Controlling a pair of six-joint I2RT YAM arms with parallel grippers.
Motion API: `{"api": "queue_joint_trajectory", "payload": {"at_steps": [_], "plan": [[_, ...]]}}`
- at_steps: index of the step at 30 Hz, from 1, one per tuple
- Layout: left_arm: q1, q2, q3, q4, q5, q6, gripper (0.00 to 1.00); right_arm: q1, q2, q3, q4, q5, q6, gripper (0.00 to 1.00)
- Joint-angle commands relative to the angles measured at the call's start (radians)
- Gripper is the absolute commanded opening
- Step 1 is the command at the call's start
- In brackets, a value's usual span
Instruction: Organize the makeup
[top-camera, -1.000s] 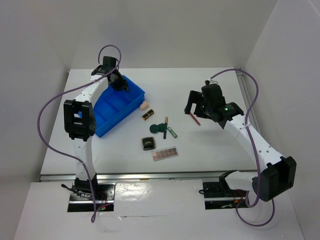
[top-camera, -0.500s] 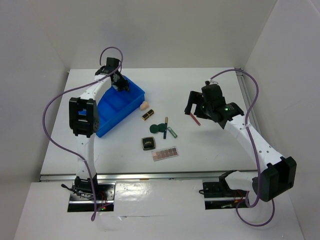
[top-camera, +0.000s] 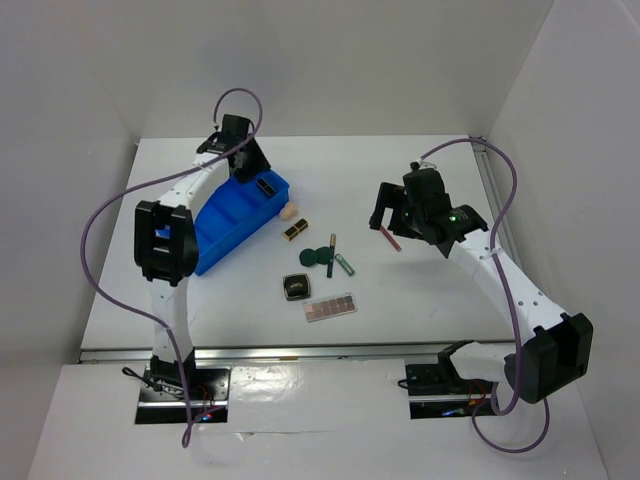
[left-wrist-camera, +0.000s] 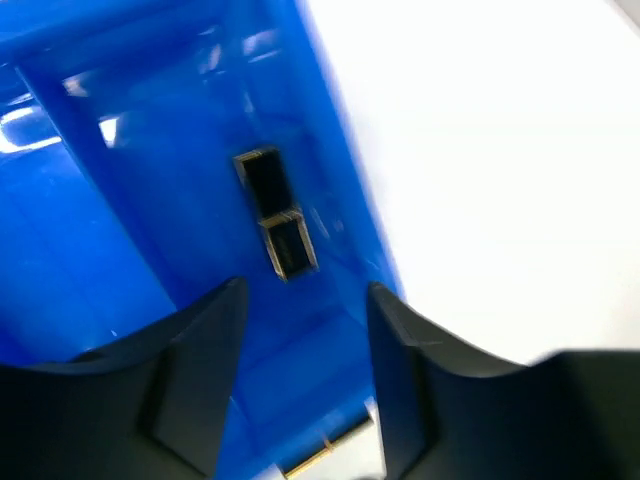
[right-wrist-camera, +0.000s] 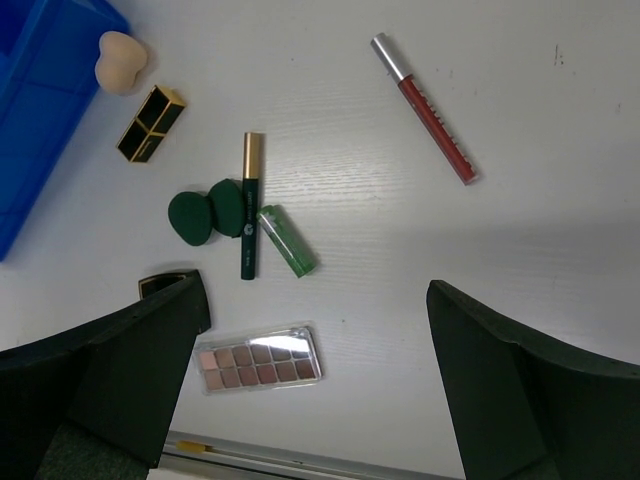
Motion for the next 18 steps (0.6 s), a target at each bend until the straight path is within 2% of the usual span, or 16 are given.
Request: {"api": "queue_joint_trajectory", "payload": {"at_steps": [1, 2, 4, 8, 10, 13, 18], "plan": [[-0.066, -0.2, -0.026, 0.073, -0.027, 0.161, 0.6, -0.004, -0.032, -0.005, -0.005, -0.005, 0.013, 1.0], [-0.086, -0.237, -0.088, 0.13, -0.018, 0.261, 0.6, -0.004, -0.032, -0.03, 0.005, -0.005, 0.022, 1.0], [-0.157, -0.338, -0.156, 0.17, -0.018, 0.347, 0.6, -0.004, -0.053, -0.057, 0.035, -0.005, 0.022, 1.0], [-0.288, -0.444, -0.351, 0.199, -0.105, 0.519, 0.58, -0.004, -0.053, -0.084, 0.056, -0.014, 0.059, 1.0], [-0.357, -0.445, -0.394, 0.208, -0.142, 0.567, 0.58, -0.004, -0.044, -0.093, 0.046, 0.044, 0.1, 0.99], [-0.413, -0.37, -0.417, 0.173, -0.217, 0.62, 0.61, 0.005, -0.044, -0.123, 0.081, 0.045, 0.088, 0.97], [-0.422, -0.21, -0.353, 0.116, -0.277, 0.631, 0.65, 0.005, -0.044, -0.11, 0.042, 0.0, 0.091, 1.0]]}}
